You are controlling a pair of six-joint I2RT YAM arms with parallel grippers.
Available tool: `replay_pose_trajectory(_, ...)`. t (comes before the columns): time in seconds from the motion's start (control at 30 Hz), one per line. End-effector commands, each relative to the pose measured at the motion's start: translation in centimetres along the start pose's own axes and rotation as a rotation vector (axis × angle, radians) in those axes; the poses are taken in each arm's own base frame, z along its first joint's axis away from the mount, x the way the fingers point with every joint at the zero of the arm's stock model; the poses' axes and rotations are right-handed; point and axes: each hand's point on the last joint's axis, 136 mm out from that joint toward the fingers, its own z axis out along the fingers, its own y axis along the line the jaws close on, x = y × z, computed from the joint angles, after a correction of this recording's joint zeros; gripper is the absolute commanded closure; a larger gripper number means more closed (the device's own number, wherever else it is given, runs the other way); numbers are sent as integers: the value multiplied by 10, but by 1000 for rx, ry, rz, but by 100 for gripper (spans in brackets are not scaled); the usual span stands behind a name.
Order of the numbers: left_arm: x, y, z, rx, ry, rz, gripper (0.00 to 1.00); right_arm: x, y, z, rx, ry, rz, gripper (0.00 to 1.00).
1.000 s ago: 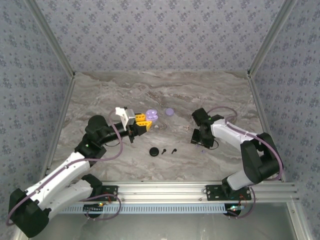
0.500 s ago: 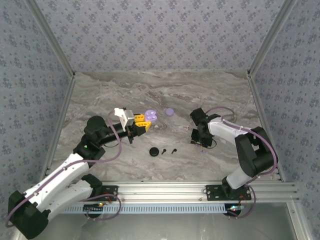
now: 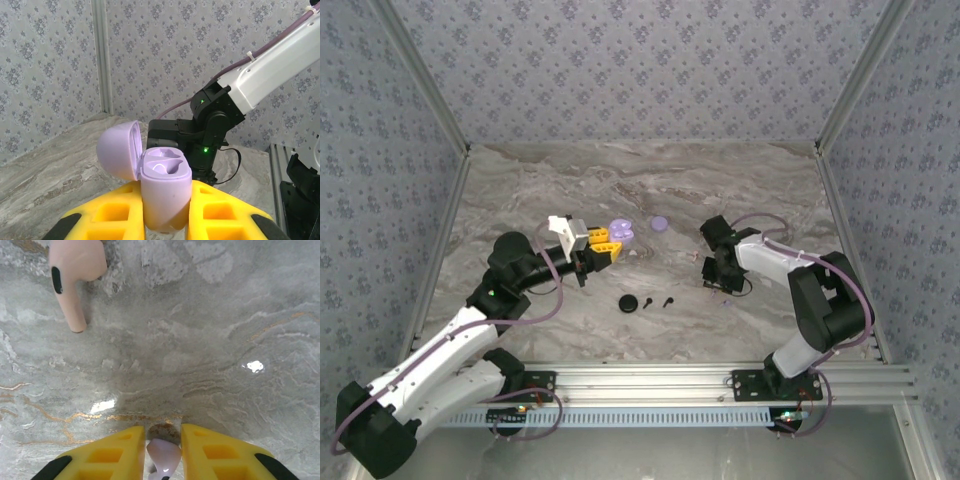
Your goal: Insert the wireless bluetooth earbuds into the charging case
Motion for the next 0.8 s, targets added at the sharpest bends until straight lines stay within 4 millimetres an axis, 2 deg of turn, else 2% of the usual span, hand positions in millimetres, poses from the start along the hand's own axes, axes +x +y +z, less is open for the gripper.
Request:
replay_pose_trajectory(0.0, -7, -5, -3, 4, -23, 28, 100, 8, -6, 9, 29, 36, -9, 74)
replay_pose_trajectory(0.2, -7, -4, -5, -6, -27, 30, 100, 8, -2, 7, 20, 29, -38, 78)
replay_pose_trajectory(0.27, -6, -4, -6, -8, -27, 27, 100, 3, 0, 2, 12, 3, -52, 78)
replay_pose_trajectory(0.37, -5, -4, -5, -8, -24, 25, 100, -8, 10, -17, -28, -66, -85, 78)
replay_pose_trajectory(0.57, -2, -1, -1, -7, -24, 5, 100, -29, 42, -83, -158, -274, -193, 78)
replay_pose_trajectory(0.7, -1, 0, 4, 6, -31, -19, 100, -38, 73, -145, -313, -450, -279, 78)
replay_pose_trajectory(0.77, -1, 1, 7, 10, -36, -31, 100, -37, 93, -183, -405, -552, -345, 78)
